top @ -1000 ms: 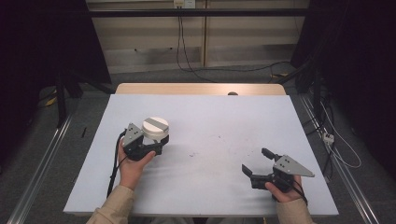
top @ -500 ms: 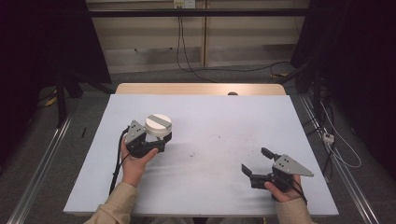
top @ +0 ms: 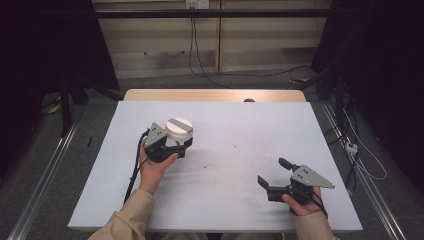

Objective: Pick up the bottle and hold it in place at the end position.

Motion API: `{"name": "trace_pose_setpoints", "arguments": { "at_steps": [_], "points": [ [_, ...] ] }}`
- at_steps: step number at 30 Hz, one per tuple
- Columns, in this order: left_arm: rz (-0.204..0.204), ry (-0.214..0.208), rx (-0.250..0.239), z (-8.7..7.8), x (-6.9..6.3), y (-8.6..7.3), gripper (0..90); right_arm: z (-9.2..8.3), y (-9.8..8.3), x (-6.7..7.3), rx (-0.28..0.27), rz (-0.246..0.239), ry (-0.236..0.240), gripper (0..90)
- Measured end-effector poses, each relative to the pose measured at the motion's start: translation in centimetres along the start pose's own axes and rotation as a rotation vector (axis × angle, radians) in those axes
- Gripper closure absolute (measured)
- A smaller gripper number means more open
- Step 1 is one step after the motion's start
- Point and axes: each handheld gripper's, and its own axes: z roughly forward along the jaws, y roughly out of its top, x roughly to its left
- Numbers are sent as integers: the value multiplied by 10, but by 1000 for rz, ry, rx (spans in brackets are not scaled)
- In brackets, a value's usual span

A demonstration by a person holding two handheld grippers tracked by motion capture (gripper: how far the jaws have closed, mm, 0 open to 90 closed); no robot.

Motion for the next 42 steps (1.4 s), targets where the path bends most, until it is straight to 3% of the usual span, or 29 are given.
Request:
{"name": "trace_pose_setpoints", "arguments": {
  "at_steps": [8, 11, 17, 27, 36, 42],
  "points": [
    [5, -19, 12, 14, -4, 3, 186, 0, 0, 0, 1, 3, -1, 36],
    [-22, -23, 14, 19, -5, 3, 185, 0, -1, -1, 1, 4, -2, 36],
    [-33, -23, 32, 27, -3, 0, 186, 0, 0, -1, 0, 4, 0, 36],
    [-9, -31, 40, 38, -8, 6, 186, 0, -1, -1, -3, 5, 5, 36],
    [-29, -33, 44, 49, -10, 3, 186, 0, -1, -1, 0, 5, 9, 36],
    [-20, -35, 51, 57, -14, 6, 185, 1, -1, -1, -2, 4, 11, 37]
  ]
}}
